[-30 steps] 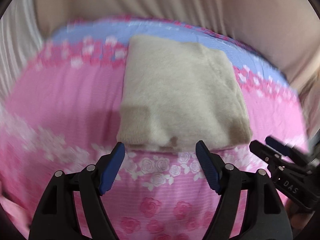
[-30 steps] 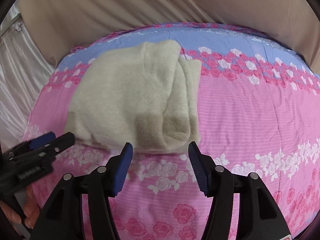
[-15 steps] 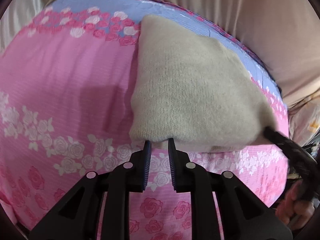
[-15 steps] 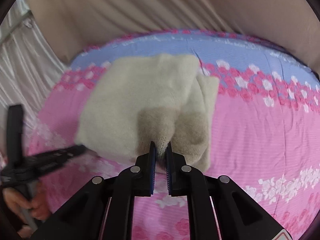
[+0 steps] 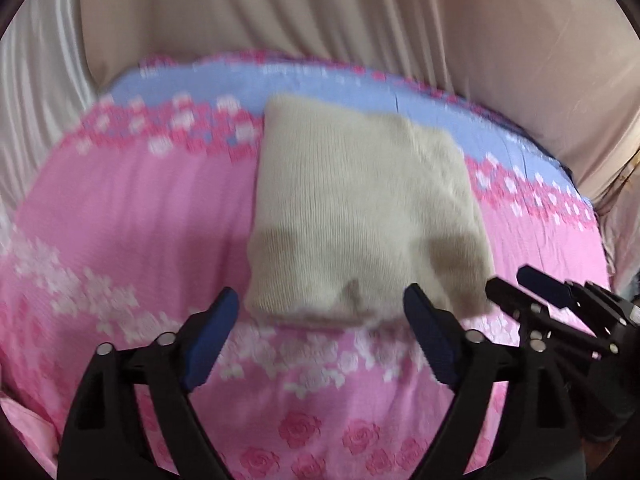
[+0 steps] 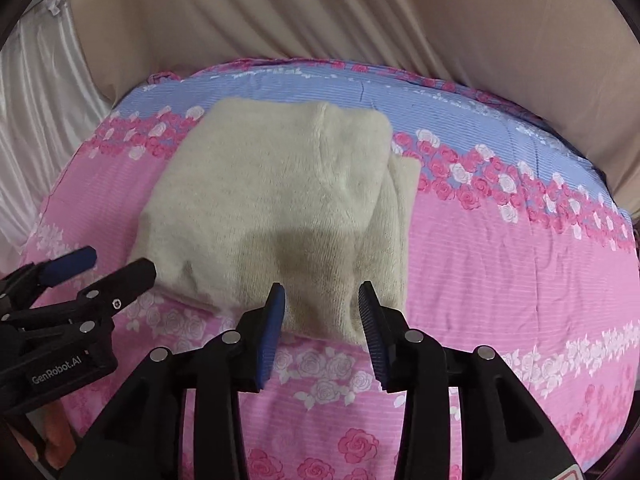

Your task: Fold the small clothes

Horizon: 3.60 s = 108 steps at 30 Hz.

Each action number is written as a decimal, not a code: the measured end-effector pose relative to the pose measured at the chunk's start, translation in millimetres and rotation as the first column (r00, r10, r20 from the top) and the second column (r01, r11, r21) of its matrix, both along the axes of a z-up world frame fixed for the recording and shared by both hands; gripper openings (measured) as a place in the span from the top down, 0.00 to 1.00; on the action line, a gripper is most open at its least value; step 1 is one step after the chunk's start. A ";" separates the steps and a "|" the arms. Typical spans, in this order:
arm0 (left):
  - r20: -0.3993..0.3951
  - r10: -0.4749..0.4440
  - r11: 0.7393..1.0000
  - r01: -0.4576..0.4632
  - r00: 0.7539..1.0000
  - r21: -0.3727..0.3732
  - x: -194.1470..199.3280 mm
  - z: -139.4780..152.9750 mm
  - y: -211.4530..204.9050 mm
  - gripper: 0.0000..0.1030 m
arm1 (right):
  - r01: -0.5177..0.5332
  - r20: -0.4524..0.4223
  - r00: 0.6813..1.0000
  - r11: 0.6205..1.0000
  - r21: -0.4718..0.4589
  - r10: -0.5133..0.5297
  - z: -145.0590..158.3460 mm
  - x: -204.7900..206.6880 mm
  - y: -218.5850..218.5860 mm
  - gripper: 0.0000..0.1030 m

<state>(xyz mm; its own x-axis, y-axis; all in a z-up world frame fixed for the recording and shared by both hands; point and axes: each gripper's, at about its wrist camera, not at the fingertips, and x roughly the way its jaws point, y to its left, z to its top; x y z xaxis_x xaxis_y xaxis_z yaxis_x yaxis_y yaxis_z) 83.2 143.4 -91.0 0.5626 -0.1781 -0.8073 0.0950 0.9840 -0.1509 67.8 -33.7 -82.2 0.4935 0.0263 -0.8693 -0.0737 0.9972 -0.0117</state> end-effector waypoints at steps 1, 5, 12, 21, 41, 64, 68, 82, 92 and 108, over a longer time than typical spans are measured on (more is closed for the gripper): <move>0.014 0.001 1.000 -0.001 1.000 0.022 -0.4 2.5 -2.2 0.13 | 0.010 -0.006 1.000 1.000 -0.001 -0.010 -1.2 0.4 -1.3 0.62; 0.018 -0.014 0.999 0.013 1.000 0.046 0.9 1.7 -9.3 0.13 | 0.040 -0.020 0.999 0.999 0.023 -0.040 -4.9 -0.8 -4.7 0.62; 0.019 0.049 0.993 -0.051 0.999 0.111 -2.5 -3.6 -13.9 0.13 | 0.094 0.032 0.995 0.995 0.037 -0.095 -0.9 -16.8 -13.8 0.57; 0.001 0.046 0.992 -0.046 0.999 0.115 -8.2 -10.7 -17.7 0.13 | 0.160 0.055 0.985 0.985 0.069 -0.164 -2.5 -30.1 -23.6 0.51; -0.013 0.015 0.991 -0.013 1.000 0.131 -15.4 -16.5 -27.8 0.14 | 0.151 0.037 0.987 0.987 0.060 -0.153 -6.6 -37.1 -19.8 0.48; -0.022 -0.001 0.989 0.004 1.000 0.145 -12.6 -20.7 -31.5 0.14 | 0.146 0.029 0.988 0.987 0.063 -0.148 -10.1 -34.5 -20.3 0.48; -0.021 0.000 0.989 0.003 1.000 0.150 -12.5 -21.1 -31.7 0.14 | 0.145 0.026 0.989 0.988 0.063 -0.146 -11.1 -33.1 -19.5 0.48; -0.024 -0.003 0.988 0.007 1.000 0.157 -10.0 -23.1 -31.5 0.14 | 0.146 0.027 0.989 0.987 0.062 -0.148 -11.4 -31.4 -18.9 0.47; -0.052 0.017 0.988 -0.009 0.999 0.151 -11.4 -28.4 -30.6 0.08 | 0.148 0.025 0.988 0.987 0.063 -0.149 -12.2 -32.1 -19.8 0.47; -0.062 0.015 0.991 -0.006 0.998 0.134 -14.7 -29.6 -30.2 0.12 | 0.153 0.019 0.988 0.986 0.063 -0.155 -13.7 -36.4 -20.0 0.47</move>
<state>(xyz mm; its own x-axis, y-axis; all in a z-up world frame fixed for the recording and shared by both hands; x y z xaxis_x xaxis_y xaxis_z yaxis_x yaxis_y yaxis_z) 68.5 113.2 -120.6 0.5114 -0.0603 -0.8572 0.0790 0.9966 -0.0230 31.4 -53.7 -95.9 0.5163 0.0008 -0.8564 0.0804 0.9955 0.0494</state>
